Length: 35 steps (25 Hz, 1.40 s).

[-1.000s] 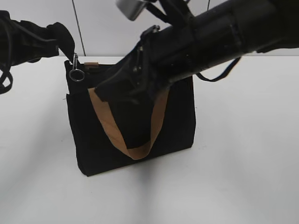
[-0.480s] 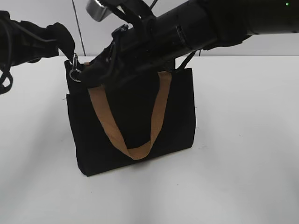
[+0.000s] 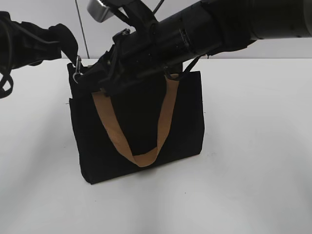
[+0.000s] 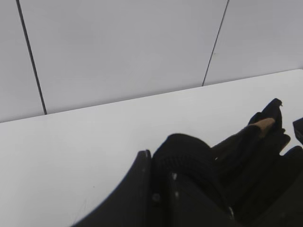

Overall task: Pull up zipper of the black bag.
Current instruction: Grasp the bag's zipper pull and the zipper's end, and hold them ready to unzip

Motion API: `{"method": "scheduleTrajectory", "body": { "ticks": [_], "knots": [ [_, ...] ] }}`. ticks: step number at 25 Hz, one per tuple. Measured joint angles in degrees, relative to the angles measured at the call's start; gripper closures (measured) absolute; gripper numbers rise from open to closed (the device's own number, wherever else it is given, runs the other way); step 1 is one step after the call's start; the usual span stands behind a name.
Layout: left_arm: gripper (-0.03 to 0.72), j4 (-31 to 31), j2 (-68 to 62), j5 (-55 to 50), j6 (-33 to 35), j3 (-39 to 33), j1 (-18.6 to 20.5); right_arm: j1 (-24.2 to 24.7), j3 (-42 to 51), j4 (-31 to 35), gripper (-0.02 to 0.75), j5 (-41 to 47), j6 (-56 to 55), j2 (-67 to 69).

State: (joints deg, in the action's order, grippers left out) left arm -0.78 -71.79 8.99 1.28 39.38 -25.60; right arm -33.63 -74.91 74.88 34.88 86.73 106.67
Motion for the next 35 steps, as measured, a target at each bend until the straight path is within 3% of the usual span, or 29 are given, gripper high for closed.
{"method": "scheduleTrajectory", "body": {
  "ticks": [25,27,32,35],
  "knots": [
    [0.668,0.0,0.0,0.0,0.0,0.0,0.0,-2.8,-0.1,5.0,0.513,-7.5,1.4,1.8],
    [0.668,0.0,0.0,0.0,0.0,0.0,0.0,-2.8,-0.1,5.2,0.550,-7.5,1.4,1.8],
    [0.668,0.0,0.0,-0.3,0.0,0.0,0.0,-2.8,-0.1,5.3,0.736,-7.5,-0.1,1.8],
    [0.668,0.1,0.0,-1.8,0.0,0.0,0.0,-2.8,-0.1,3.9,0.738,-7.6,-3.0,1.7]
  ]
}}
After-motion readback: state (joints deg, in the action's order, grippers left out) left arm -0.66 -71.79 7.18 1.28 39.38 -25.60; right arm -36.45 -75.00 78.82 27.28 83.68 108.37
